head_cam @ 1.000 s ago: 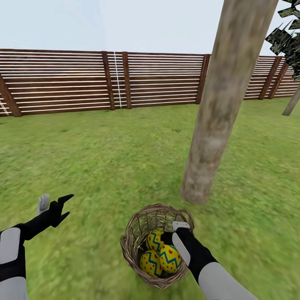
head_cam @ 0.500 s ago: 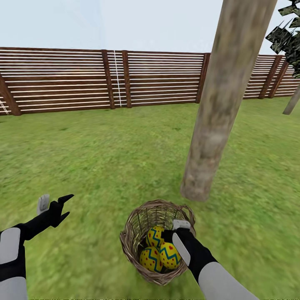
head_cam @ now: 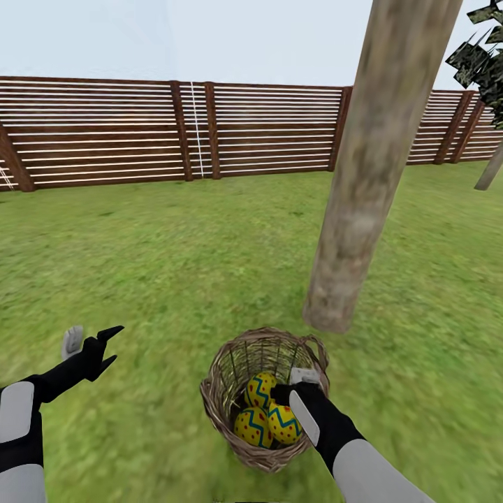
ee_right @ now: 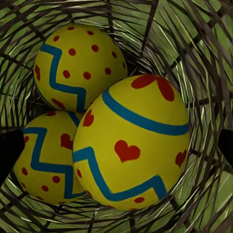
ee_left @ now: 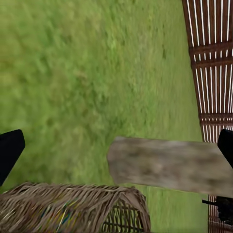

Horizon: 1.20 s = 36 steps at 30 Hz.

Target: Take the three Easter eggs out of the wicker basket on the lawn in the garden, then place them on the lawn next to a single tree (choose any tree) so that all three eggs are next to the same tree and none are left in the basket.

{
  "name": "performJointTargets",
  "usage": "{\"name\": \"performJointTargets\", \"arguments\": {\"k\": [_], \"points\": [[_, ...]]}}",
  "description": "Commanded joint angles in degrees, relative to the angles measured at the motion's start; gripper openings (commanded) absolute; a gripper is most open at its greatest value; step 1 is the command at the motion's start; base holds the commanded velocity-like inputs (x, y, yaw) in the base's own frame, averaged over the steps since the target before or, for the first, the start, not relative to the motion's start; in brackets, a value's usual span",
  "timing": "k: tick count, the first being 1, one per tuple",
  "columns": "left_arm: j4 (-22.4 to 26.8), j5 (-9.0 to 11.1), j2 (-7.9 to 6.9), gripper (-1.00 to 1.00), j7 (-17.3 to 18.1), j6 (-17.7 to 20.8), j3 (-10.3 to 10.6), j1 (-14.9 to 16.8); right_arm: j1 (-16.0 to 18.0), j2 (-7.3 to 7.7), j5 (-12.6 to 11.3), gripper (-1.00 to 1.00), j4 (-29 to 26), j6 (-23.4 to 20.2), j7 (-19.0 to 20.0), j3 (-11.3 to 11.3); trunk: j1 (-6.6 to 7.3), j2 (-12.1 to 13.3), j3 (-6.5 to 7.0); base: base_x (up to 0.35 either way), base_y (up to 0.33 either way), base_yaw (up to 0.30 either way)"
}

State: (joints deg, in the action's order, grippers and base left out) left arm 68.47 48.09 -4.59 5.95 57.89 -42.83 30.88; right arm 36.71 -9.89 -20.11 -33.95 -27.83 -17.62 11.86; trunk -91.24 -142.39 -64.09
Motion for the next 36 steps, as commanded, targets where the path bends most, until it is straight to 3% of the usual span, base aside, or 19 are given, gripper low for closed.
{"name": "performJointTargets", "arguments": {"k": [1,5,12,19,30,31,36], "points": [[0.0,-0.5,0.0,1.0,0.6,0.3,-0.1,0.1,0.0,0.04,-0.6,1.0,-0.1,-0.2,-0.6,0.3,-0.21,-0.4,-0.23,0.0,0.0,0.0],[0.0,-0.5,-0.03,1.0,0.6,0.3,-0.2,0.1,0.0,0.04,-0.5,1.0,-0.1,-0.4,-0.6,0.4,-0.51,-0.9,-1.08,0.0,0.0,0.0],[-0.2,0.9,0.21,1.0,1.3,-0.6,-0.4,-0.5,2.3,-0.11,-1.0,1.0,-2.4,-1.6,1.1,0.4,-0.52,-0.9,-1.07,0.0,0.0,0.0],[-0.4,3.3,0.03,1.0,1.6,-1.4,-0.1,-0.5,4.1,-0.11,-3.2,1.0,-4.7,-3.8,1.4,0.3,-0.52,-0.9,-1.05,0.0,0.0,-0.003],[-0.4,6.9,0.08,1.0,1.8,-1.5,-0.1,-0.5,4.2,-0.11,-3.5,1.0,-6.0,-5.5,1.5,0.3,-0.52,-0.9,-0.4,0.0,0.0,-0.196],[-0.4,8.3,0.09,1.0,1.9,-1.5,-0.1,-0.5,4.2,-0.11,-3.5,1.0,-6.0,-5.5,1.5,0.3,-0.52,-0.9,-0.34,0.0,0.0,-0.22],[-0.4,8.3,0.1,1.0,1.8,-1.5,-0.1,-0.5,4.2,-0.11,-3.5,1.0,-6.0,-5.6,1.5,0.3,-0.52,-0.9,-0.21,-0.052,0.258,-0.086]]}}
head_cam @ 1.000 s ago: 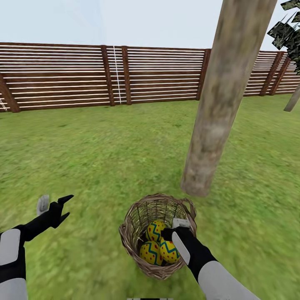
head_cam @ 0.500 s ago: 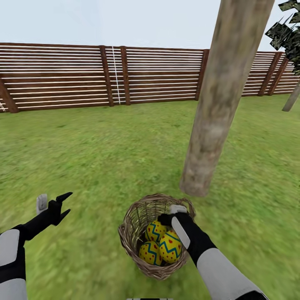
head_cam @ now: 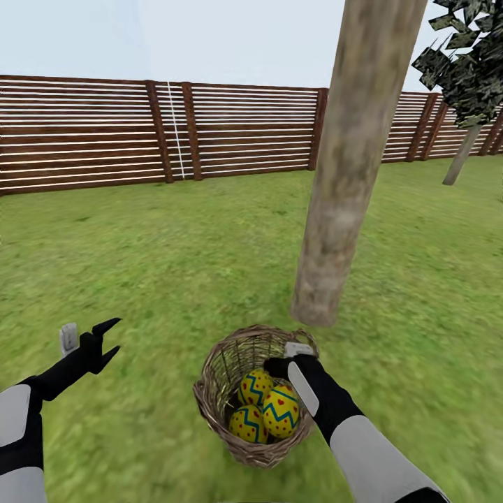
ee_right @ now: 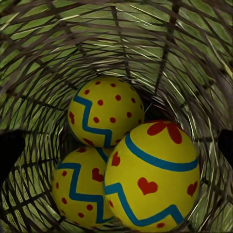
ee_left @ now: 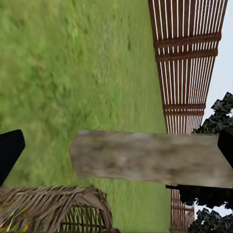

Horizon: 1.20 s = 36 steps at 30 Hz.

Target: Take the three Easter eggs out of the wicker basket on the lawn in the garden, then place them on the lawn next to a single tree (choose any tree) so that all three eggs are next to the same tree and none are left in the basket.

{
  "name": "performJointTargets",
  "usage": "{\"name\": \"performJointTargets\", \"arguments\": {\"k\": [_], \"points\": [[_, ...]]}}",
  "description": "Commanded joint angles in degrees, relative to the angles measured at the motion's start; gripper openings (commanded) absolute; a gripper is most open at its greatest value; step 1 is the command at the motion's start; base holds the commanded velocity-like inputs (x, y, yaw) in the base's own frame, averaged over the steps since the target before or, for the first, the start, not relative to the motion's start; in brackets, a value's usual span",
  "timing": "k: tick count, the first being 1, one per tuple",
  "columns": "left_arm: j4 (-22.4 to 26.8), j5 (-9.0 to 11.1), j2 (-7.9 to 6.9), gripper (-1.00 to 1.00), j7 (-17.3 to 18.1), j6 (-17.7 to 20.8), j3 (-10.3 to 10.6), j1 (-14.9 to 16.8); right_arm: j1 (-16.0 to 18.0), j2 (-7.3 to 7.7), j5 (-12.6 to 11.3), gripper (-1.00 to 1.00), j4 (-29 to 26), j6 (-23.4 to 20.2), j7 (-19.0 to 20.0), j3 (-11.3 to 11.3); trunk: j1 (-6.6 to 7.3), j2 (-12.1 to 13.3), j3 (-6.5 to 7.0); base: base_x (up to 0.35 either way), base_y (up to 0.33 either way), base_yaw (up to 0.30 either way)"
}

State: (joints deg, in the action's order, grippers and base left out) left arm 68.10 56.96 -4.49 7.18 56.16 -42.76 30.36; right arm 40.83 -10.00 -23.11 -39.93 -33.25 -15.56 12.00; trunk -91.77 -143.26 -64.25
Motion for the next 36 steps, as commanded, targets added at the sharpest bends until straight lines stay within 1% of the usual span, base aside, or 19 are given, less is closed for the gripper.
{"name": "performJointTargets", "arguments": {"k": [1,3,5,6,8,9,11,14,16,19,21,23,29,34,36], "points": [[-0.1,-0.5,0.01,1.0,0.6,0.3,-0.1,0.0,0.0,0.0,-0.5,1.0,-0.1,-0.2,-0.5,0.1,0.01,0.0,-0.05,-0.005,0.153,-0.003],[-0.1,-0.6,0.01,1.0,0.6,0.2,-0.1,0.0,0.1,0.0,-0.6,1.0,0.0,-0.4,-0.6,0.3,0.01,0.0,-0.05,-0.001,0.042,-0.001],[0.0,-0.6,0.02,1.0,0.6,0.2,-0.1,0.0,0.2,0.0,-0.7,1.0,0.0,-2.4,-1.0,1.7,0.01,0.0,-0.05,0.0,0.006,0.0],[0.0,-0.6,0.03,1.0,0.6,0.2,-0.2,0.0,0.3,0.0,-0.7,1.0,0.2,-2.9,-1.1,2.0,0.01,0.0,-0.05,0.0,0.001,0.0],[0.0,-0.6,0.03,1.0,0.6,0.2,-0.2,0.0,0.4,0.0,-0.7,1.0,0.4,-3.1,-1.1,2.2,0.01,0.0,-0.05,0.0,0.0,0.0],[0.0,-0.6,0.02,1.0,0.6,0.2,-0.1,0.0,0.5,0.0,-0.7,1.0,0.5,-3.2,-1.3,2.2,-0.01,0.0,-0.27,0.0,0.0,0.0],[0.0,-0.6,0.01,1.0,0.6,0.2,0.0,0.0,0.6,0.0,-0.7,1.0,0.7,-3.2,-2.8,2.2,-0.06,-0.1,-0.71,0.0,0.0,0.0],[-0.1,-0.6,0.01,1.0,0.6,0.2,0.0,0.0,0.5,0.0,-0.7,1.0,0.2,-3.2,-3.3,2.2,-0.14,-0.1,-1.38,0.0,0.0,0.0],[-0.7,-0.5,0.09,1.0,0.6,-0.1,0.0,-0.5,0.6,0.0,-1.3,1.0,0.0,-3.1,-3.6,2.3,-0.15,-0.1,-1.37,0.0,0.0,0.0],[-0.8,-0.5,0.09,1.0,0.6,-0.1,0.0,-0.5,0.6,0.0,-2.2,1.0,0.0,-3.1,-3.4,2.3,-0.15,-0.1,-1.37,0.0,0.0,0.0],[-0.9,-0.5,0.09,1.0,0.6,-0.1,0.0,-0.5,0.6,0.0,-2.2,1.0,0.0,-3.2,-3.1,2.3,-0.15,-0.1,-1.37,0.0,0.0,0.0],[-1.6,-0.5,0.07,1.0,0.5,-0.1,0.0,-0.6,0.6,0.0,-2.7,1.0,0.0,-3.2,-2.7,2.3,-0.15,-0.1,-1.37,0.0,0.032,0.0],[-2.0,-0.5,0.03,1.0,0.6,-0.1,0.0,-0.6,0.6,0.0,-3.0,1.0,0.0,-3.2,-2.4,2.3,-0.15,-0.1,-1.37,0.0,0.213,0.0],[-1.9,-0.5,0.09,1.0,0.6,-0.1,-0.1,-0.6,0.6,0.0,-3.0,1.0,0.0,-3.2,-2.4,2.3,-0.15,-0.1,-1.37,0.0,0.057,0.0],[-1.9,0.0,0.09,1.0,0.6,-0.1,-0.1,-0.6,0.6,0.0,-3.0,1.0,0.0,-3.2,-2.4,2.3,-0.15,-0.1,-1.37,0.0,0.12,0.0]]}}
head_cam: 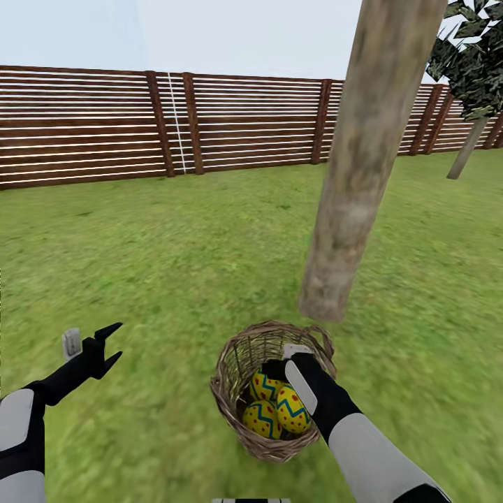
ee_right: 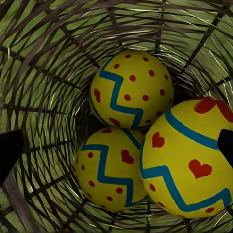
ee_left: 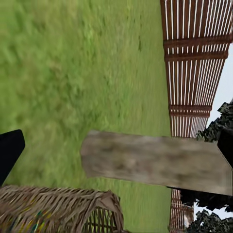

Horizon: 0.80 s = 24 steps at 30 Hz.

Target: Take the three Easter eggs out of the wicker basket on the lawn in the garden, then place them on the lawn next to a single tree (choose any tree) so that all three eggs are next to the same tree and none are left in the basket.

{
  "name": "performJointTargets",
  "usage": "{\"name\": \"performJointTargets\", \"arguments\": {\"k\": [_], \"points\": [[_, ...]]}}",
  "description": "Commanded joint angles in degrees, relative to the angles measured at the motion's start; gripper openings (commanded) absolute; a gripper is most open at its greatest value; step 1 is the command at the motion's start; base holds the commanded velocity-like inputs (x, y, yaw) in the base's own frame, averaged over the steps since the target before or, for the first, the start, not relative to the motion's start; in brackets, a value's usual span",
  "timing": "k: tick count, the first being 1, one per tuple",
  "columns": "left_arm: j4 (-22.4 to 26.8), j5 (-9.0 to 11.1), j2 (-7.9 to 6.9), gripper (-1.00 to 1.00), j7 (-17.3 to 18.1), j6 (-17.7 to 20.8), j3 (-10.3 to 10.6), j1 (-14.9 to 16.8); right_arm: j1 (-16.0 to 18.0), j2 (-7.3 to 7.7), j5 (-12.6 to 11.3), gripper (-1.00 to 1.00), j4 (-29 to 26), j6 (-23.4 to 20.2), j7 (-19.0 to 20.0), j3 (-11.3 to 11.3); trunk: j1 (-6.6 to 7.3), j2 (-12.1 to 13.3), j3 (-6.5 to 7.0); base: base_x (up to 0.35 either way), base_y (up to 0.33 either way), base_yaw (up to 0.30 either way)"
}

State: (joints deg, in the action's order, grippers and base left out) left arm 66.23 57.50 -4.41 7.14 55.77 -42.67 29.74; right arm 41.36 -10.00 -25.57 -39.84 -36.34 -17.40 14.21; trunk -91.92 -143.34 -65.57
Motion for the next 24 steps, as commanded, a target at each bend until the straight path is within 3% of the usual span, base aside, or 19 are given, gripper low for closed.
{"name": "performJointTargets", "arguments": {"k": [1,9,24], "points": [[-0.1,-0.3,-0.02,1.0,0.6,0.3,-0.1,0.1,0.0,0.0,-0.5,1.0,-0.1,-0.1,-0.5,0.1,0.01,0.0,-0.05,0.0,0.196,0.0],[-0.1,0.4,-0.07,1.0,0.6,0.2,-0.1,0.1,0.0,0.0,-0.5,1.0,-0.1,-0.1,-0.5,0.0,0.01,0.0,0.04,0.0,0.177,-0.045],[-0.1,0.4,-0.05,1.0,0.6,0.2,-0.1,0.1,0.0,0.0,-0.5,1.0,0.0,-0.1,-0.7,0.0,0.01,0.0,0.74,0.0,0.006,-0.234]]}}
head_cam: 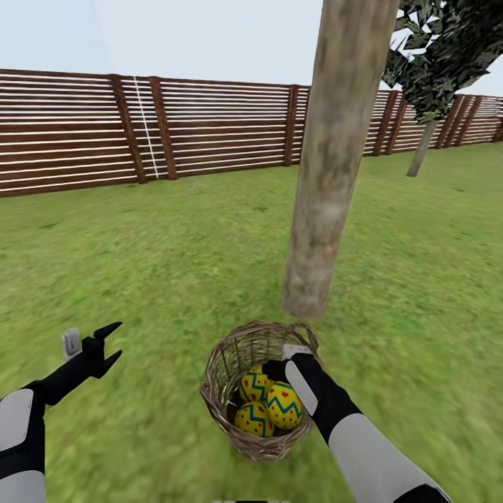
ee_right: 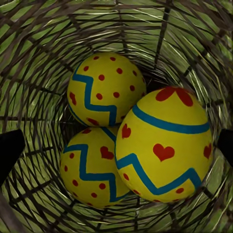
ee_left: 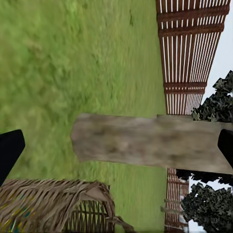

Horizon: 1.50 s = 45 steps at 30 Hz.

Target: Take the three Easter eggs out of the wicker basket on the lawn in the garden, then place them on the lawn next to a single tree (choose any tree) so that all three eggs are next to the same tree and none are left in the basket.

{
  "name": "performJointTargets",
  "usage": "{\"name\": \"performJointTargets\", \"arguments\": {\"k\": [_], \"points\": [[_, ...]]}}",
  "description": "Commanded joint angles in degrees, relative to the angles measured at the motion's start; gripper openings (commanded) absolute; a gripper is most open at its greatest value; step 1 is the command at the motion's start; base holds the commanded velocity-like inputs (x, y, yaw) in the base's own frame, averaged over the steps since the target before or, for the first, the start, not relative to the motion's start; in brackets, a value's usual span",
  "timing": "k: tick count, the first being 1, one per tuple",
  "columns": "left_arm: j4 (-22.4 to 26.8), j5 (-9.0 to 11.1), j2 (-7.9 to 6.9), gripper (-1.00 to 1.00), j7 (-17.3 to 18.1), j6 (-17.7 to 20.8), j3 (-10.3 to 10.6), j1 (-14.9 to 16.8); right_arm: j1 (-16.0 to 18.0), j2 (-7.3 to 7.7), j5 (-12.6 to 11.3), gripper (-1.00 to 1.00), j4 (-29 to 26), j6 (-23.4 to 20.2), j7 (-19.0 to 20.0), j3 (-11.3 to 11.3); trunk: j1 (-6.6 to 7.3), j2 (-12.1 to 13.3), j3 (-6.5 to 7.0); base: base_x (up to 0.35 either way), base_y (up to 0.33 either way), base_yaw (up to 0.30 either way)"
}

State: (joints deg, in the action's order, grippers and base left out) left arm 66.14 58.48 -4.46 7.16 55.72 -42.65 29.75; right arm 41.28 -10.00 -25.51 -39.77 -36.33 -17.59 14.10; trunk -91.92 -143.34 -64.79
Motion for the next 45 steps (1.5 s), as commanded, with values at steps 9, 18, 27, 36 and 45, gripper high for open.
{"name": "performJointTargets", "arguments": {"k": [9,18,27,36,45], "points": [[0.0,-0.6,0.07,1.0,0.6,0.3,-0.2,0.0,0.1,0.0,-0.6,1.0,0.1,0.0,-2.2,0.5,0.01,0.0,0.02,0.0,0.0,-0.047],[0.0,-0.6,-0.01,1.0,0.6,0.3,-0.2,0.0,0.1,0.0,-0.6,1.0,-0.1,-0.1,-10.2,6.0,0.01,0.0,0.02,0.0,0.0,0.0],[0.1,-0.6,-0.02,1.0,0.6,0.3,-0.2,0.1,0.2,0.0,-1.6,1.0,-0.2,-0.1,-10.0,6.1,0.01,0.0,0.02,0.0,0.0,0.0],[0.0,-0.6,-0.02,1.0,0.6,0.3,-0.1,0.0,0.1,0.0,-2.5,1.0,-0.3,-0.1,-9.6,6.1,-0.2,-0.1,-1.75,0.0,0.0,0.0],[-0.1,-0.6,-0.02,1.0,0.5,0.3,-0.1,0.0,0.1,0.0,-5.6,1.0,-0.3,-0.1,-9.0,6.1,-0.43,-0.2,-3.75,0.0,0.0,0.0]]}}
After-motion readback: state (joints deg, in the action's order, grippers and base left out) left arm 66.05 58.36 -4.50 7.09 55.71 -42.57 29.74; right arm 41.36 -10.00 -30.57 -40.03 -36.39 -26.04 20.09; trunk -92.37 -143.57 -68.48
